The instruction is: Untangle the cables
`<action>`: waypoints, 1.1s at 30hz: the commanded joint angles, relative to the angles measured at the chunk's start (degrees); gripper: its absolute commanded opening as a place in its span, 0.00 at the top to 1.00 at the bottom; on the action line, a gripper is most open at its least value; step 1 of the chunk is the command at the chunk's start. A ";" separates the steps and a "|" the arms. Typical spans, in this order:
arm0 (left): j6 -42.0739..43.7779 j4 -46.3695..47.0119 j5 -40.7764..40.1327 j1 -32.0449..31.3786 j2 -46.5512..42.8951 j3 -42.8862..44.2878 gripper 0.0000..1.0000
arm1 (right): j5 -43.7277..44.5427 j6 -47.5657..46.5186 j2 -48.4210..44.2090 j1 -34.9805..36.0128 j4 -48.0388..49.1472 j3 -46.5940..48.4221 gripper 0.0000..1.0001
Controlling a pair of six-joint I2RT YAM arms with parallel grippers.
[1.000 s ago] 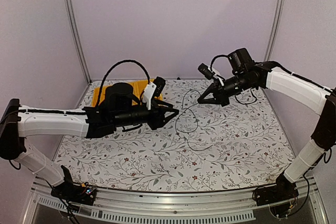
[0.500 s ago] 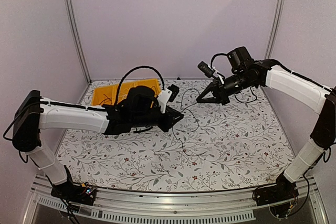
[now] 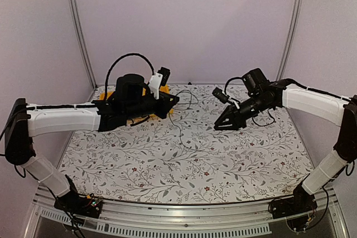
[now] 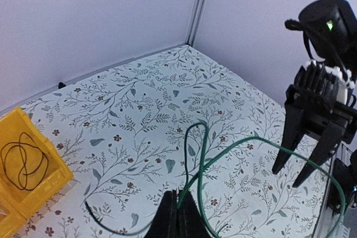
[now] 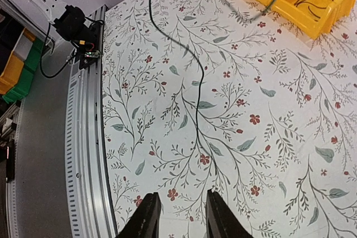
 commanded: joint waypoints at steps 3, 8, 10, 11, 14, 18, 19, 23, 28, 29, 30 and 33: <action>5.27 -3.70 0.69 8.28 -1.08 6.62 1.00 | 4.62 -2.38 -4.42 -1.27 0.70 -2.64 0.59; 12.13 -6.68 0.45 14.25 2.60 14.54 1.00 | 8.51 -3.72 -10.24 -3.38 0.89 -5.75 0.55; 13.91 -8.08 1.01 17.30 4.73 18.71 1.00 | 9.75 -4.37 -12.38 -4.45 0.96 -7.69 0.54; 14.75 -8.87 1.13 18.44 5.81 20.55 1.00 | 10.38 -4.63 -14.05 -4.97 1.02 -8.68 0.53; 16.46 -10.48 1.71 21.60 9.05 25.15 1.00 | 12.64 -5.69 -17.51 -6.30 1.07 -12.04 0.52; 18.09 -11.49 1.89 24.31 13.07 29.48 1.00 | 15.43 -6.85 -23.28 -7.86 1.90 -16.00 0.49; 18.43 -11.59 1.81 24.78 14.12 30.38 1.00 | 15.76 -6.86 -24.25 -8.46 2.43 -16.94 0.48; 19.77 -11.98 0.78 26.41 18.51 33.89 1.00 | 13.80 -6.25 -27.97 -12.38 4.68 -20.82 0.47; 22.64 -12.30 -2.53 27.05 25.45 39.14 1.00 | 9.39 -4.98 -30.31 -18.14 7.24 -24.72 0.45; 23.06 -12.31 -3.12 27.12 27.64 40.10 1.00 | 8.67 -4.67 -31.10 -19.04 7.86 -25.50 0.44; 23.33 -12.36 -3.53 27.17 29.30 40.88 1.00 | 8.10 -4.53 -31.76 -19.79 8.39 -26.33 0.44; 23.24 -12.36 -3.72 27.22 33.53 42.74 1.00 | 8.17 -4.50 -33.36 -20.77 9.36 -27.85 0.42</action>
